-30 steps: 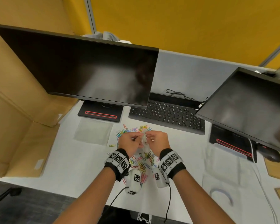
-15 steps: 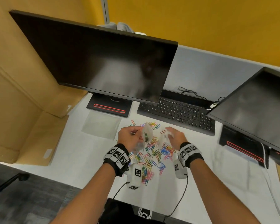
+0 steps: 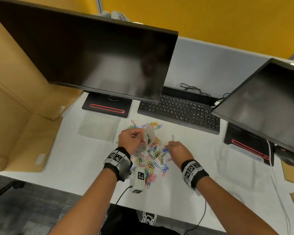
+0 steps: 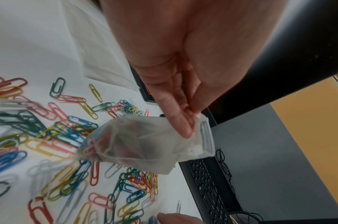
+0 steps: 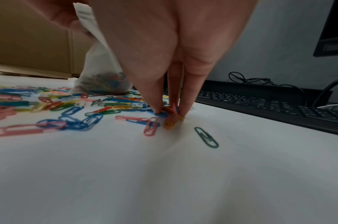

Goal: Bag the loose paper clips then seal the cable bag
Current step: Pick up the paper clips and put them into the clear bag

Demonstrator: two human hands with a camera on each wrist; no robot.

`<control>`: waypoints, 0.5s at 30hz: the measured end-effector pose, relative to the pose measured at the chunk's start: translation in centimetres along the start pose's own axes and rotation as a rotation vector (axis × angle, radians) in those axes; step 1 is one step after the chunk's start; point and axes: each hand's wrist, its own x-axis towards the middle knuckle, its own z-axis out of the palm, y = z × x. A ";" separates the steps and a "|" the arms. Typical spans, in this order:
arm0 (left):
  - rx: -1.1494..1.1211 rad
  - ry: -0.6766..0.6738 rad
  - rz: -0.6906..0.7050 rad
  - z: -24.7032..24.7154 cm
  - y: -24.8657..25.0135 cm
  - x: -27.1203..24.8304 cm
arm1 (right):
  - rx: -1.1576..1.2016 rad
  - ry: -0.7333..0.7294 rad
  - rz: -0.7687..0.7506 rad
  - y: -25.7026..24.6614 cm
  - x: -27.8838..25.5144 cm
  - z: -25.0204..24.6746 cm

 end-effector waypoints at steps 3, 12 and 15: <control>-0.012 0.001 -0.006 0.3 0.2 -0.2 | 0.130 0.025 0.106 0.0 0.6 -0.9; 0.022 0.014 -0.021 0.9 0.1 -0.4 | 1.539 0.240 0.602 0.7 0.4 -6.3; 0.053 0.022 -0.014 1.3 0.4 -0.4 | 1.617 0.124 0.440 -1.4 0.9 -9.0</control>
